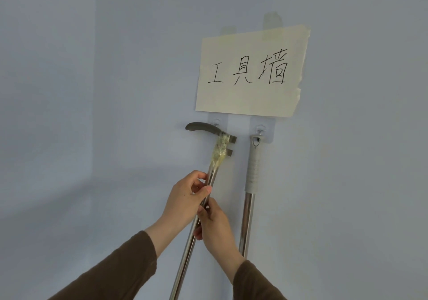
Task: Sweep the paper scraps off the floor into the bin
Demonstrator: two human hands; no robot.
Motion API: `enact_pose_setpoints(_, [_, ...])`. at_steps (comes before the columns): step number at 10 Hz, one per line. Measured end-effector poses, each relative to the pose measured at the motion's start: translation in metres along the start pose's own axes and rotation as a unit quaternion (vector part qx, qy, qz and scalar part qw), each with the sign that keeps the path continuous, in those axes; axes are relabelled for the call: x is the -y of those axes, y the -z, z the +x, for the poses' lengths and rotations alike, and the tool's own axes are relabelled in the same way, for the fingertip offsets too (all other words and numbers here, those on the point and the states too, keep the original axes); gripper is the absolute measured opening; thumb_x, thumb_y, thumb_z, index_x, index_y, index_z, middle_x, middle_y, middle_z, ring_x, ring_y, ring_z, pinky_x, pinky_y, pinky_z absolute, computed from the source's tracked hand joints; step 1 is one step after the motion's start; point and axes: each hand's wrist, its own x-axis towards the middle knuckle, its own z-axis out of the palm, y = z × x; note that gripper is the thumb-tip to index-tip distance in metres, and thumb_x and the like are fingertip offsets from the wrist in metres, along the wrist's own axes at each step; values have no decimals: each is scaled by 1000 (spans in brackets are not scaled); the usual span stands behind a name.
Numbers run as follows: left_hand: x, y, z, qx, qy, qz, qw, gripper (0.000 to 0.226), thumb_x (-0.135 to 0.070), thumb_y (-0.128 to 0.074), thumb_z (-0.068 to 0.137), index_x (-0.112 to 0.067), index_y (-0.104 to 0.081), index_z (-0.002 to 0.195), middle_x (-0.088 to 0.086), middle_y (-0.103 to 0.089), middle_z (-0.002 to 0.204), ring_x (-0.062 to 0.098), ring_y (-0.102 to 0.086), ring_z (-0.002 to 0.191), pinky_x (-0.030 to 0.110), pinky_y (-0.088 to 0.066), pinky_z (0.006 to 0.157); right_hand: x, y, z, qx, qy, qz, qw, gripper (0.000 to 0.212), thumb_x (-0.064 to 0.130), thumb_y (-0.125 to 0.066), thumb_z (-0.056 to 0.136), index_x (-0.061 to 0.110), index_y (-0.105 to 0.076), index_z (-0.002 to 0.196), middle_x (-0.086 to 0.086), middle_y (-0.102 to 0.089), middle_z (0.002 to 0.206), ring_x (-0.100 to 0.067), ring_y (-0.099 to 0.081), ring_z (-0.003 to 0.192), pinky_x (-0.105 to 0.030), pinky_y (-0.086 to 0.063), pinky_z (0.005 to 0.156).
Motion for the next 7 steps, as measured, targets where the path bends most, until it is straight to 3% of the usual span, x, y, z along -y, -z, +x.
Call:
enact_pose_setpoints(1, [2,0,0,9,-2,12,1000,17,-25,-65,94,-27,-64,111,-6,-68,97,9,-67,84,12,-51,61,-2,0,-1,-15,1,-7,1000,10,29,-48,103,25,-53,111,-9,-65,83,-20,-61,53,-35,-58,55])
enact_pose_setpoints(2, [8,-3,-6,33,-7,37,999,19,-32,-63,95,-36,-60,113,-13,-68,98,2,-66,85,22,-56,72,-7,3,-5,-28,5,-31,999,11,29,-50,102,28,-53,112,-5,-68,85,-26,-68,59,-38,-59,56])
enact_pose_setpoints(3, [8,-6,-14,49,-15,54,997,24,-32,-64,94,-42,-54,114,-15,-67,99,0,-65,86,16,-52,72,-10,11,-9,-30,15,-56,998,16,28,-53,100,34,-51,115,4,-68,93,-26,-70,64,-38,-61,57])
enact_pose_setpoints(5, [7,-11,-20,64,-5,65,996,33,-29,-66,93,-40,-51,121,-15,-65,102,4,-65,91,12,-48,72,-17,22,-16,-22,2,-157,987,34,31,-58,97,29,-47,129,13,-64,101,-12,-71,66,-22,-60,60])
enact_pose_setpoints(6, [9,-11,-25,71,1,71,995,34,-29,-66,93,-39,-51,122,-15,-65,103,4,-64,92,11,-47,72,-19,25,-25,-15,-3,-191,981,42,35,-58,96,33,-40,134,14,-63,106,-11,-71,70,-24,-61,62])
enact_pose_setpoints(7, [9,-9,-25,66,14,59,996,35,-28,-68,92,-36,-53,123,-13,-65,103,5,-65,92,13,-48,76,-18,32,-30,-31,15,-271,962,50,46,-57,94,36,-33,137,13,-63,111,-9,-70,80,-27,-61,75])
